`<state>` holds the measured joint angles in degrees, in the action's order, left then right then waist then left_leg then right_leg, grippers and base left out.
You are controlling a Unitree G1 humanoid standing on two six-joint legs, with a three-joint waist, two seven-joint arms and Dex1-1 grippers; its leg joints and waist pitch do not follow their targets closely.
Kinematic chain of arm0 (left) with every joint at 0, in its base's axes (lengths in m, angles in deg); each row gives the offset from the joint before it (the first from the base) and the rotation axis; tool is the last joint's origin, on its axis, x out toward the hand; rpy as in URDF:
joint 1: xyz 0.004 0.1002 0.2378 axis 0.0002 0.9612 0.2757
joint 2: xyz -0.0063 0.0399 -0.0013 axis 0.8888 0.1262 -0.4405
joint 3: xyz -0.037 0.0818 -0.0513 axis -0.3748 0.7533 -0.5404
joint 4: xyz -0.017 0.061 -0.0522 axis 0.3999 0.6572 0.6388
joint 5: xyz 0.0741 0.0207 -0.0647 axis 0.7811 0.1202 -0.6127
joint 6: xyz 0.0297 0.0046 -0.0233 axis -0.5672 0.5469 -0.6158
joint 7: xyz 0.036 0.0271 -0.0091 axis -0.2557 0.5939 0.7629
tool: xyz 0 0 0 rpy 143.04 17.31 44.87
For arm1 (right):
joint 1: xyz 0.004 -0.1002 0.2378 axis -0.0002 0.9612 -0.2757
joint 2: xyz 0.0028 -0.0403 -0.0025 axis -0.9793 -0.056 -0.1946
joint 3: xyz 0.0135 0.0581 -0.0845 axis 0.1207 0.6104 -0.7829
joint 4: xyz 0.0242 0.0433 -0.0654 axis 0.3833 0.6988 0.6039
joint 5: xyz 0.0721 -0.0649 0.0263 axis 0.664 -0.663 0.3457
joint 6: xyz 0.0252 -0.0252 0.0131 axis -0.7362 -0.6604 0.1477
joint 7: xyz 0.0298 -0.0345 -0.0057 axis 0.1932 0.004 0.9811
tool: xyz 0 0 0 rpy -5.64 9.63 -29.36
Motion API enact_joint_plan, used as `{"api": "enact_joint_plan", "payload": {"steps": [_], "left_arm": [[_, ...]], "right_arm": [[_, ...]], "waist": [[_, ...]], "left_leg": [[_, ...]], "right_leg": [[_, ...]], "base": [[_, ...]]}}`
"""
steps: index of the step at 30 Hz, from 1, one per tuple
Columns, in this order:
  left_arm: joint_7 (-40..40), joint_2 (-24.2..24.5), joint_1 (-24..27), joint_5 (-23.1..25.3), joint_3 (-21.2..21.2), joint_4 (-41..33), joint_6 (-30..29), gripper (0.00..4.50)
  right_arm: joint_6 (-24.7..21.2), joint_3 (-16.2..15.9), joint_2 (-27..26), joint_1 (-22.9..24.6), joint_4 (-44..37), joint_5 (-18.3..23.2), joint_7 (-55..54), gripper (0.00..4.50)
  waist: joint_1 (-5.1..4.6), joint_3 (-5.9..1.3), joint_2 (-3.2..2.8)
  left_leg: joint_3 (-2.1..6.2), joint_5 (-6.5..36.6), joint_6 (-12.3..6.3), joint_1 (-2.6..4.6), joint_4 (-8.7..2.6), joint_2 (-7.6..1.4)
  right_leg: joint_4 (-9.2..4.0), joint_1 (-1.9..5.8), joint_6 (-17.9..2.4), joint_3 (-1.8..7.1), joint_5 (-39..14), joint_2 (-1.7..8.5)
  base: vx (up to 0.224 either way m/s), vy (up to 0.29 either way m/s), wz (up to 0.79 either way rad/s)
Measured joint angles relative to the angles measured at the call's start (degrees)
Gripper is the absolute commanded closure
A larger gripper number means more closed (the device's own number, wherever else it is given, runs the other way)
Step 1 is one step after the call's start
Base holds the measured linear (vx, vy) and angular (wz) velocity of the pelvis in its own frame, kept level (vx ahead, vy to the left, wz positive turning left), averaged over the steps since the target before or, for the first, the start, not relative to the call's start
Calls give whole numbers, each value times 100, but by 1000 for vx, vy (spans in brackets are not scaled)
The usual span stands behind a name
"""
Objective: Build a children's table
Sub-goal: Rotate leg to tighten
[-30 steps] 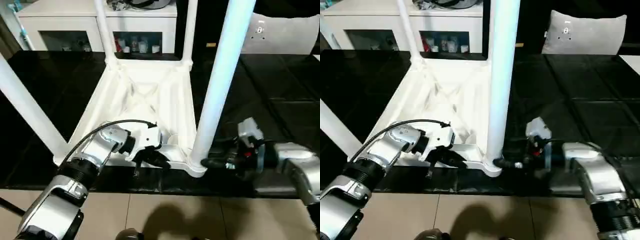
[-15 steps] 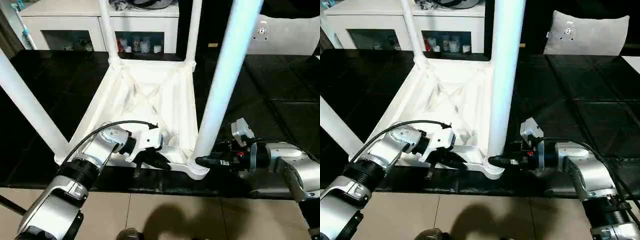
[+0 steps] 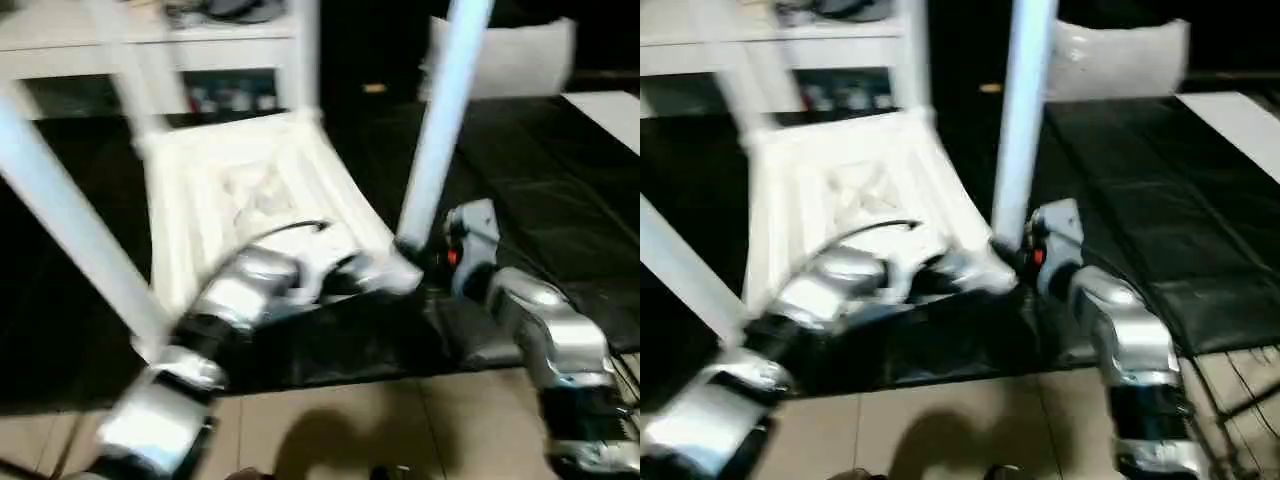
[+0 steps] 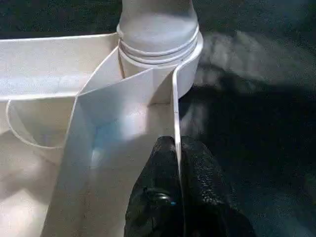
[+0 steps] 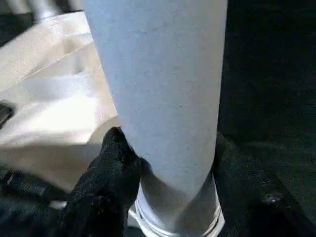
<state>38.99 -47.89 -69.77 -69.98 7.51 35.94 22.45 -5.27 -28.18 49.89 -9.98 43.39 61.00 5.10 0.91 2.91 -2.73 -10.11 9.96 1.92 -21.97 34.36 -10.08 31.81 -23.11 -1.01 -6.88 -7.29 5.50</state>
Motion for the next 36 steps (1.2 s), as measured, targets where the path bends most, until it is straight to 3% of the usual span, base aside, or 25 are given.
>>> {"api": "enact_joint_plan", "payload": {"steps": [3, 11, 12, 16, 20, 24, 29, 36], "left_arm": [[-216, -125, -70, 30, -12, 78, -24, 450], [25, 17, -72, 103, 24, 78, 201, 450], [74, 47, -72, 103, 27, 79, 229, 450], [633, 362, 16, 27, 133, -5, 460, 450], [1199, 613, 112, 4, 242, -131, 730, 450], [1685, 842, 150, -25, 323, -149, 1002, 450], [2412, 1237, 265, -144, 404, -228, 1374, 450], [3155, 1448, 371, -233, 625, -401, 1728, 450]], "right_arm": [[110, 17, -96, 1, -1, -85, -253, 185], [423, -10, 1, 139, -5, -23, 228, 123], [434, -16, 35, 139, -2, -20, 302, 95], [594, -312, 737, 200, 3, 107, 1274, 71], [902, -456, 1261, 270, -24, 258, 2398, 27], [1112, -610, 1721, 375, -67, 402, 3267, 27], [1275, -743, 2107, 414, -43, 571, 4186, 27], [1084, -796, 2211, 398, 67, 987, 4965, 86]], "waist": [[30, -2, -4], [104, 0, -5], [113, 1, -4], [177, 1, -2], [350, 2, -2], [471, 2, -1], [526, 2, 1], [693, 2, 2]], "left_leg": [[8, 0, 1, -2, -24, -2], [7, -1, 1, -10, -32, -4], [7, -2, 1, -10, -30, -4], [7, -2, 2, -11, -26, -2], [7, -2, 1, -15, -24, -2], [5, -2, 1, -13, -20, -2], [5, -1, 1, -10, -11, -4], [4, -1, 0, -7, 7, -1]], "right_leg": [[9, -8, 1, -5, 0, -6], [8, -19, 1, -3, -1, -10], [9, -19, 0, -3, 0, -10], [10, -17, -2, -1, 1, -6], [12, -16, -1, -1, 0, -3], [17, -15, -3, 0, 1, -2], [24, -14, -2, 1, 1, -1], [27, 0, -3, 9, 2, 2]], "base": [[0, 0, 0], [0, 0, 0], [0, 0, 0], [0, 0, 0], [0, 0, 0], [0, 0, 0], [0, 0, 0], [0, 0, 0]]}}
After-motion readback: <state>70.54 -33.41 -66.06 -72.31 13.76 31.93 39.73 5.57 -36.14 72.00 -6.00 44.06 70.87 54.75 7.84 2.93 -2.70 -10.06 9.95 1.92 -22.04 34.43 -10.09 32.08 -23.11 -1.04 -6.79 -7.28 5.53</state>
